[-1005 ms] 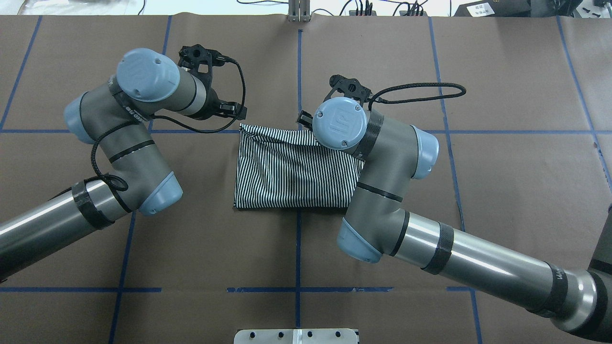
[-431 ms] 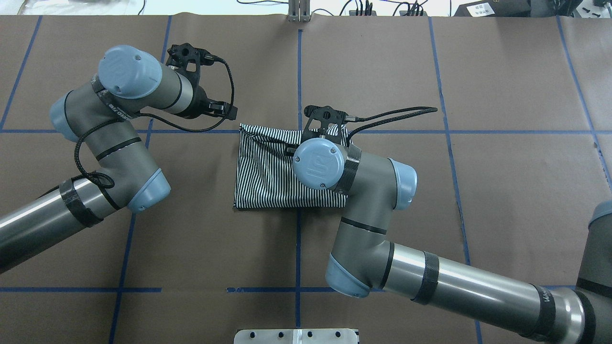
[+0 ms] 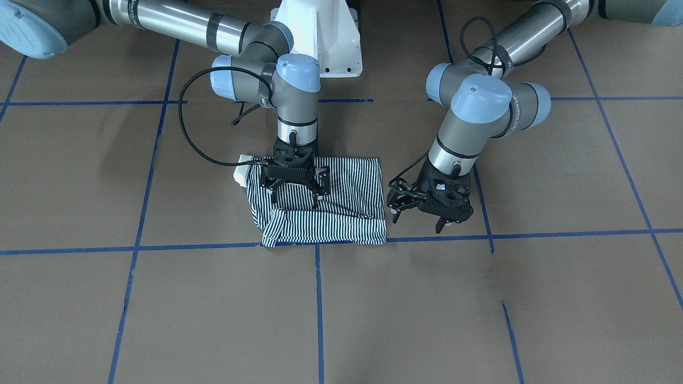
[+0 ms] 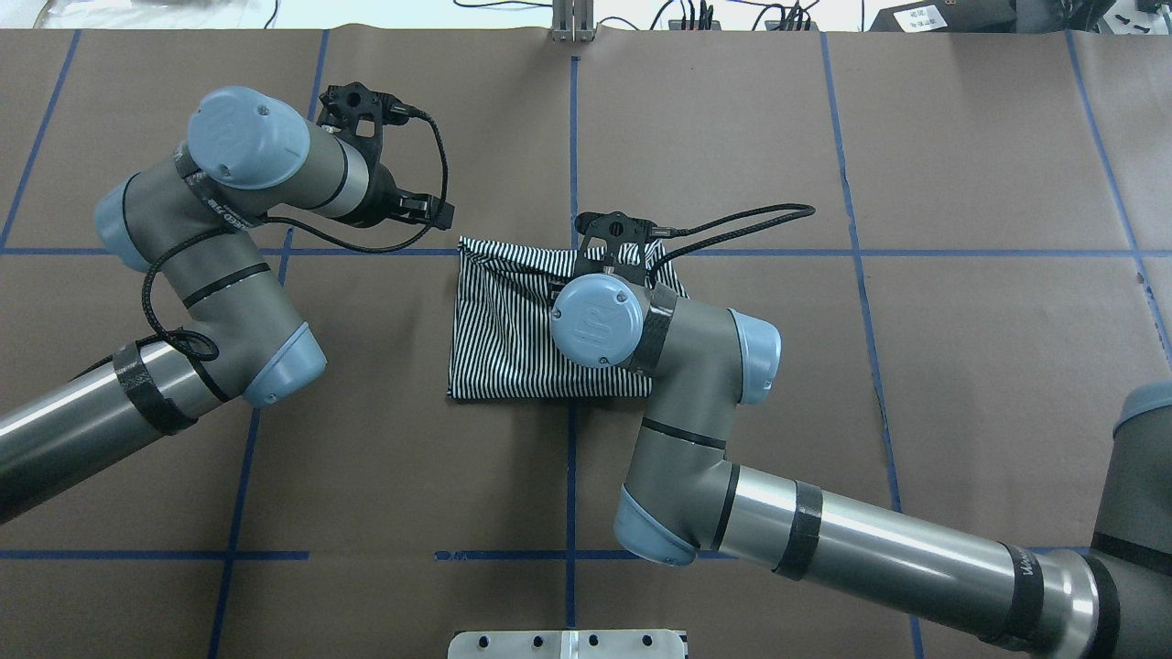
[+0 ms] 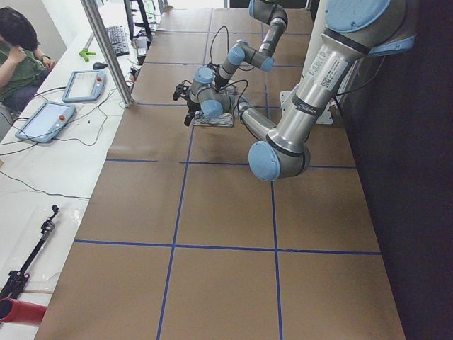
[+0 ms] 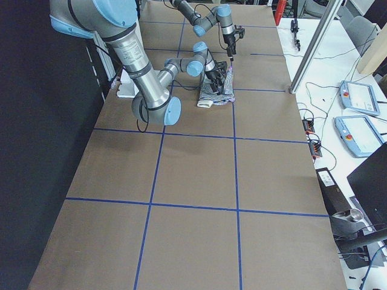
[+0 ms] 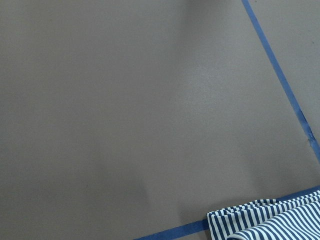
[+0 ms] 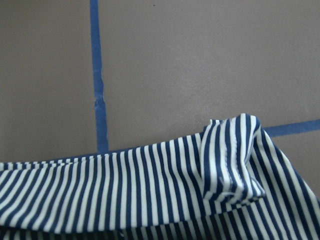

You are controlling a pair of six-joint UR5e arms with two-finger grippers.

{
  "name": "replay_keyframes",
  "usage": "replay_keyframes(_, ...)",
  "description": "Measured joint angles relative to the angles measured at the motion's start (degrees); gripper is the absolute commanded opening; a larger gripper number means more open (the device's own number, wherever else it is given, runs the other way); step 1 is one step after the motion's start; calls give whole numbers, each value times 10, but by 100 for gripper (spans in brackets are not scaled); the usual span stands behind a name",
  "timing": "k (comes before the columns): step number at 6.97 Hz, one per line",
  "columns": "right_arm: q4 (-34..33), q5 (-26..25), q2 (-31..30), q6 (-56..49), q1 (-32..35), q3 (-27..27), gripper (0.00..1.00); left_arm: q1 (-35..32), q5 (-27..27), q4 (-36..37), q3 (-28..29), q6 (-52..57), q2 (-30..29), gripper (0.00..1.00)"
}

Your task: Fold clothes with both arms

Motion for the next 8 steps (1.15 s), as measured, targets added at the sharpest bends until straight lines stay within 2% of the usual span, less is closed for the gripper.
replay_keyframes(2, 0, -3, 22, -10, 18, -40, 100, 0, 0, 0, 0, 0, 0, 100)
replay_keyframes(5, 4, 15, 69, -53, 88, -145, 100, 0, 0, 0, 1, 0, 0, 100)
replay_keyframes(6, 5, 41, 73, -72, 117, -162, 100, 1, 1, 1, 2, 0, 0, 100)
replay_keyframes(8, 7, 126, 77, -112, 169, -165, 100, 5, 4, 8, 7, -4, -4, 100)
